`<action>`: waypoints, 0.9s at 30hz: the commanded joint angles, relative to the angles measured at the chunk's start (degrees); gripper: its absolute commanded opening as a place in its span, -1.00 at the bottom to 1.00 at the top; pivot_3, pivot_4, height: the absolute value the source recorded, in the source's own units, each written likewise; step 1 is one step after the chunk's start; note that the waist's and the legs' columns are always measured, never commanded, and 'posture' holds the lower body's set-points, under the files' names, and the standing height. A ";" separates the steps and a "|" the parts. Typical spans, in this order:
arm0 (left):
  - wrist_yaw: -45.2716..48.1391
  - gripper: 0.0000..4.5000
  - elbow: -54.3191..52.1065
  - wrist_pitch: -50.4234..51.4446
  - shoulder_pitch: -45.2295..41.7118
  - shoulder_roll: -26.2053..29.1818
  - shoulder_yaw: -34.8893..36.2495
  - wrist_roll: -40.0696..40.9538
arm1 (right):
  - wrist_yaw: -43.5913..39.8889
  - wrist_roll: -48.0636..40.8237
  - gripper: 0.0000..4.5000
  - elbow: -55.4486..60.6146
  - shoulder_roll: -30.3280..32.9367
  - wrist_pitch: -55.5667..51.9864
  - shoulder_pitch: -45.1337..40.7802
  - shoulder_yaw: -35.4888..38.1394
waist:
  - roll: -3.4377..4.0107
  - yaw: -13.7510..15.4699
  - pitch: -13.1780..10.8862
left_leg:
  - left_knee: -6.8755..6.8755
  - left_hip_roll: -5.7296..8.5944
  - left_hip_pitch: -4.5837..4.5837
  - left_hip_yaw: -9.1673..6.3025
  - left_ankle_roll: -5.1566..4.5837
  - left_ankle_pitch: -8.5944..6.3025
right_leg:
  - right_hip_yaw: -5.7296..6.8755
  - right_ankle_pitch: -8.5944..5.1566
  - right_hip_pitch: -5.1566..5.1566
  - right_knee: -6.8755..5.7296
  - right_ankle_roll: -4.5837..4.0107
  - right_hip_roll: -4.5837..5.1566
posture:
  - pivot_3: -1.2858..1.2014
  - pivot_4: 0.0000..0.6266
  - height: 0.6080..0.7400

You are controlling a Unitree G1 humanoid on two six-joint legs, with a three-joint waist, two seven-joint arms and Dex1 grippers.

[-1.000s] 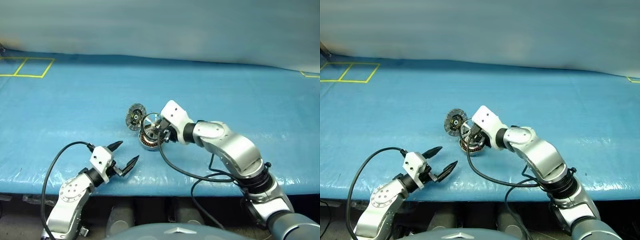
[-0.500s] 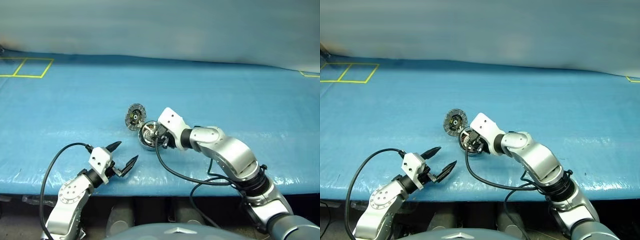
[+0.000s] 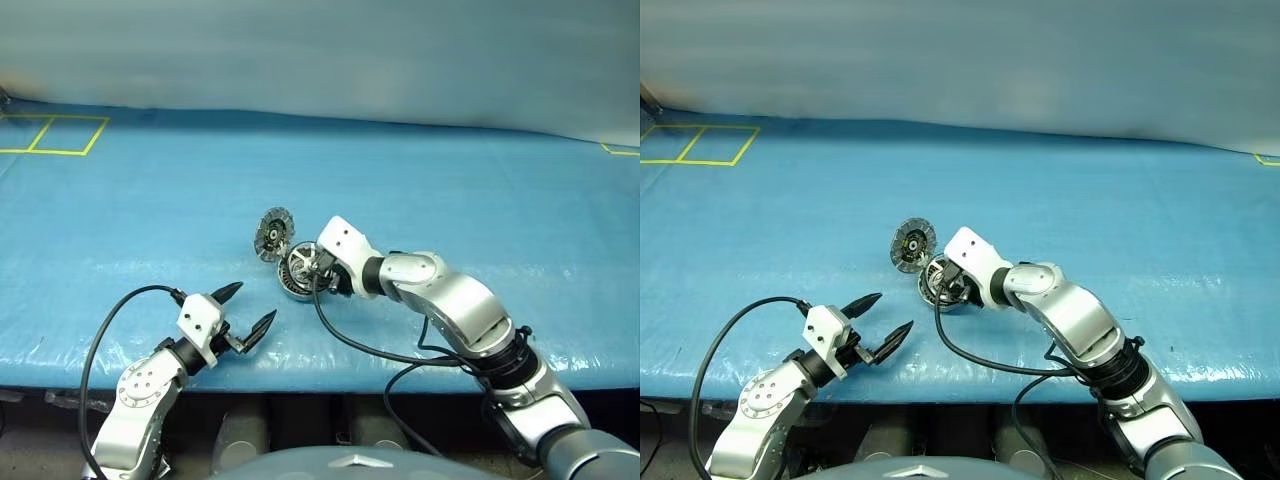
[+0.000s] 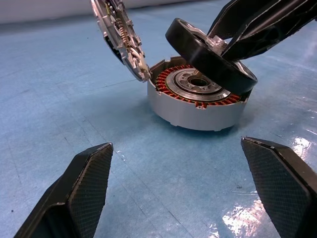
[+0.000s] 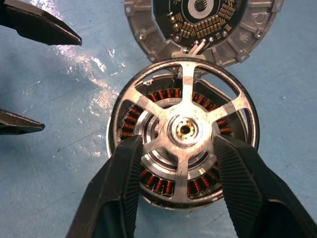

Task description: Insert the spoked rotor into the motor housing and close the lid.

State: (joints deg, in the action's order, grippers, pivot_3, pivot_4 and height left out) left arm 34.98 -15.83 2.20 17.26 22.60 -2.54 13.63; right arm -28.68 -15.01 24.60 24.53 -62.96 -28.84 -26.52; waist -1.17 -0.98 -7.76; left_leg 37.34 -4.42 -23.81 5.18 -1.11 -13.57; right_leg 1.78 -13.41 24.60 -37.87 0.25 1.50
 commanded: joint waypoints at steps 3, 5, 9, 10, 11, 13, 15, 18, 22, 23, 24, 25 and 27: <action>-0.21 1.00 -2.57 -1.08 0.16 -0.37 0.26 0.50 | 0.01 -0.64 0.60 2.60 -0.74 -0.50 -1.79 2.36 | 0.00 0.00 0.00 | 0.00 0.00 0.00 0.00 0.00 0.00 | 0.00 0.00 0.00 0.00 0.00 0.00 | 0.03 -0.52 1.00; -0.18 1.00 -2.57 -1.07 0.18 -0.36 0.22 0.50 | 0.18 -1.38 0.60 3.92 -1.15 -1.34 -2.40 3.87 | 0.01 -0.05 0.00 | 0.00 -0.01 0.00 0.01 0.00 0.00 | 0.00 0.00 0.01 0.00 0.00 0.00 | 0.03 -0.52 1.00; -0.07 1.00 -2.46 -1.05 0.09 -0.29 0.24 0.54 | 1.47 -3.34 0.33 5.63 -3.67 -3.32 -2.23 8.22 | 0.00 -0.02 0.00 | 0.00 -0.02 0.00 -0.01 0.00 0.00 | 0.02 0.00 0.01 -0.01 0.01 -0.01 | 0.03 -0.52 1.00; 0.00 1.00 -2.44 -1.01 0.04 -0.25 0.21 0.56 | 1.73 -3.32 0.20 5.67 -3.88 -3.35 -1.98 8.49 | 0.00 -0.02 0.00 | 0.00 -0.02 0.00 -0.01 0.00 0.00 | 0.03 0.00 0.01 -0.01 0.00 -0.01 | 0.03 -0.52 1.00; 0.08 1.00 -2.38 -0.95 -0.07 -0.19 0.18 0.55 | 2.48 -3.07 0.05 5.21 -4.53 -2.96 -1.30 8.82 | 0.00 -0.03 0.00 | 0.00 -0.02 0.00 -0.01 0.00 0.00 | 0.04 0.00 0.00 0.00 0.00 -0.01 | 0.03 -0.52 1.00; 0.24 1.00 -2.24 -0.90 -0.31 -0.08 0.16 0.54 | 3.94 -1.95 -0.24 3.41 -5.74 -1.02 0.17 8.28 | 0.00 -0.04 0.00 | 0.00 -0.01 -0.01 -0.01 0.00 0.00 | 0.03 0.00 0.01 0.00 0.00 0.00 | 0.03 -0.52 1.00; 0.36 1.00 -2.14 -0.87 -0.48 0.01 0.14 0.53 | 5.27 -0.77 -0.55 1.57 -6.95 1.10 1.20 7.39 | 0.00 -0.06 0.00 | -0.01 -0.01 -0.01 -0.02 0.00 0.00 | 0.04 0.00 0.00 0.00 -0.01 0.00 | 0.03 -0.52 1.00; 0.54 1.00 -1.94 -0.84 -0.79 0.18 0.17 0.51 | 7.41 1.17 -0.99 -2.34 -9.58 5.17 2.55 6.39 | 0.00 -0.20 0.00 | 0.00 -0.02 0.00 0.01 0.00 0.00 | 0.02 0.00 0.01 -0.01 0.00 0.00 | 0.03 -0.52 1.00; 0.68 1.00 -1.88 -0.73 -0.95 0.40 0.31 0.52 | 8.31 2.41 -0.99 -6.40 -12.04 9.51 4.48 6.10 | 0.00 -0.24 0.00 | 0.00 -0.02 0.00 0.02 0.00 0.00 | 0.02 0.01 0.00 -0.01 0.02 -0.02 | 0.03 -0.52 1.00; 0.69 1.00 -1.87 -0.70 -0.95 0.45 0.36 0.52 | 8.33 2.59 -0.99 -7.65 -12.42 10.53 5.33 6.04 | 0.00 -0.24 0.00 | 0.00 -0.02 0.00 0.01 0.00 0.00 | 0.02 0.01 0.00 -0.01 0.03 -0.02 | 0.03 -0.52 1.00; 0.71 1.00 -1.87 -0.66 -0.97 0.50 0.40 0.53 | 8.31 2.86 -0.99 -8.73 -12.62 11.47 6.05 5.93 | 0.00 -0.24 0.00 | 0.00 -0.01 0.00 0.01 0.00 0.00 | 0.02 0.01 0.00 -0.01 0.03 -0.02 | 0.03 -0.52 1.00; 0.71 1.00 -1.88 -0.66 -0.97 0.55 0.44 0.51 | 8.34 3.45 -0.99 -10.08 -12.53 12.43 6.95 5.56 | 0.00 -0.18 0.00 | 0.00 -0.01 0.00 0.01 0.00 0.00 | 0.02 0.01 -0.01 -0.01 0.03 -0.02 | 0.03 -0.52 1.00; 0.70 1.00 -1.91 -0.67 -0.90 0.60 0.56 0.58 | 8.36 4.17 -0.99 -12.48 -12.61 13.83 9.02 5.21 | -0.01 -0.20 0.01 | 0.00 0.00 0.00 0.00 0.00 0.00 | 0.02 0.01 -0.01 0.00 0.02 -0.01 | 0.03 -0.52 1.00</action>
State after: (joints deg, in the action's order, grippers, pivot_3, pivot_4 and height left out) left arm 35.36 -15.83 2.22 16.55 22.98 -2.55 13.63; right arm -20.60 -11.74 13.85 11.76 -49.91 -21.11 -20.77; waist -1.18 -1.18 -7.75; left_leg 37.33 -4.41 -23.78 5.19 -1.11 -13.57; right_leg 1.78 -13.40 24.55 -37.87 0.28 1.48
